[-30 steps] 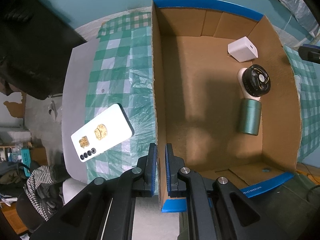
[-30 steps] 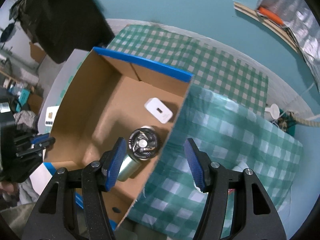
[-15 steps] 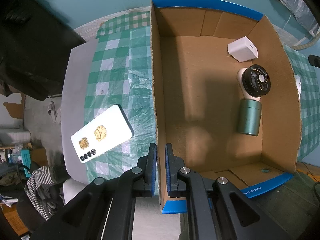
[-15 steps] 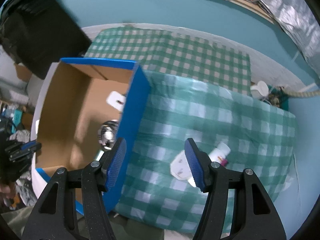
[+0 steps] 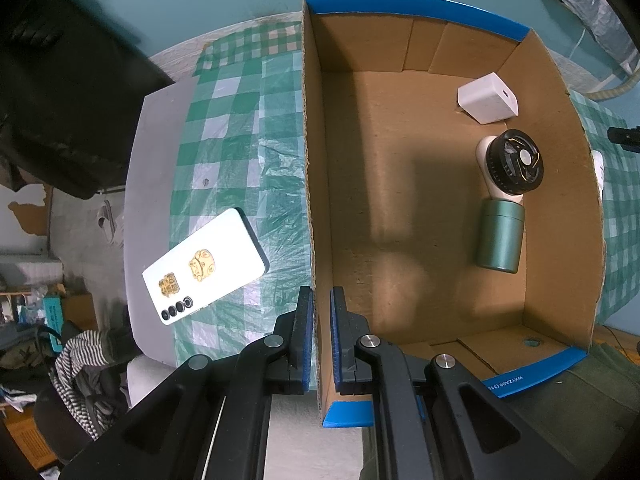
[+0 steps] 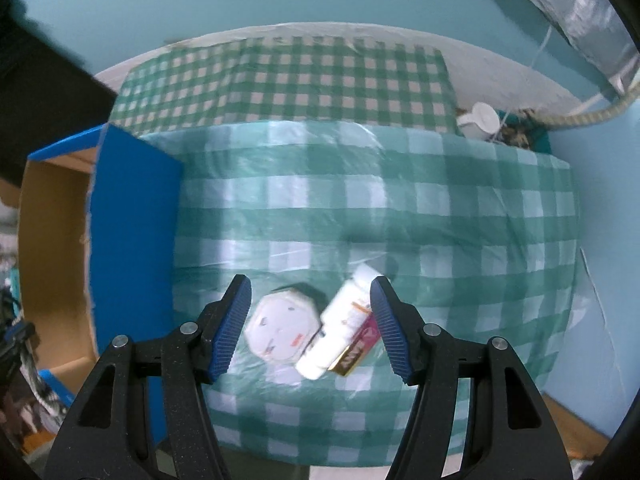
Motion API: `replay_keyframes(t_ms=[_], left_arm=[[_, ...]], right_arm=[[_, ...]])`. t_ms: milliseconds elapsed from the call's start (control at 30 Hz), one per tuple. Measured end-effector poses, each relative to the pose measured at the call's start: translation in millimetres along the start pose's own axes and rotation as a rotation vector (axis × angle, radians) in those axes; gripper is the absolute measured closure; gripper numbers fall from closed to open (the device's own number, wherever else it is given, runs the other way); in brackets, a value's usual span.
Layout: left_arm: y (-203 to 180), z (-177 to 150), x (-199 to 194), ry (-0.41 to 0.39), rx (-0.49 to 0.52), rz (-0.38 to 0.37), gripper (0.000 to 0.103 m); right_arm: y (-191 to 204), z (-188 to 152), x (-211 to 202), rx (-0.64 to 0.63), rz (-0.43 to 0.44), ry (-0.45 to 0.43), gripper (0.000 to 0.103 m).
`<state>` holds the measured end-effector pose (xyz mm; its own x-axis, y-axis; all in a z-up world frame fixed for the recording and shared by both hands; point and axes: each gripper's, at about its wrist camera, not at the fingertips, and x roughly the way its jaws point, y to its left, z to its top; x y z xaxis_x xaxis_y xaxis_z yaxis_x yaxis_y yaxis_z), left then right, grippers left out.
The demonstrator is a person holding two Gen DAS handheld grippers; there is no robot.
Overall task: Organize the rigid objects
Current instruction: 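Move the right tool to the white pill bottle and grasp it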
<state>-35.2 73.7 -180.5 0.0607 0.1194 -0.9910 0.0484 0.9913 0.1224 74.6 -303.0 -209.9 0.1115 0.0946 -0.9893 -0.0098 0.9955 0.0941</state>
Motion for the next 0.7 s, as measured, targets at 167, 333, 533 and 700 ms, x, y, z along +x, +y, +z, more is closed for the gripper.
replay_keyframes(t_ms=[167,333,533,700], left_arm=[[0,0,0,0.001,-0.002,0.002,0.095],[0,-1,0,0.001,-0.008,0.004,0.095],[0,-2,0,0.002,-0.012,0.006,0.095],[-1,-3,0,0.004,-0.011,0.01,0.095]], right_arm=[[-17,8,19,0.049,0.007,0.029,0.04],[-28,10,34,0.073,-0.024,0.053,0.04],[-30,3,51,0.077,-0.013,0.099,0.04],[-23,-5,63,0.061,-0.01,0.129,0.044]])
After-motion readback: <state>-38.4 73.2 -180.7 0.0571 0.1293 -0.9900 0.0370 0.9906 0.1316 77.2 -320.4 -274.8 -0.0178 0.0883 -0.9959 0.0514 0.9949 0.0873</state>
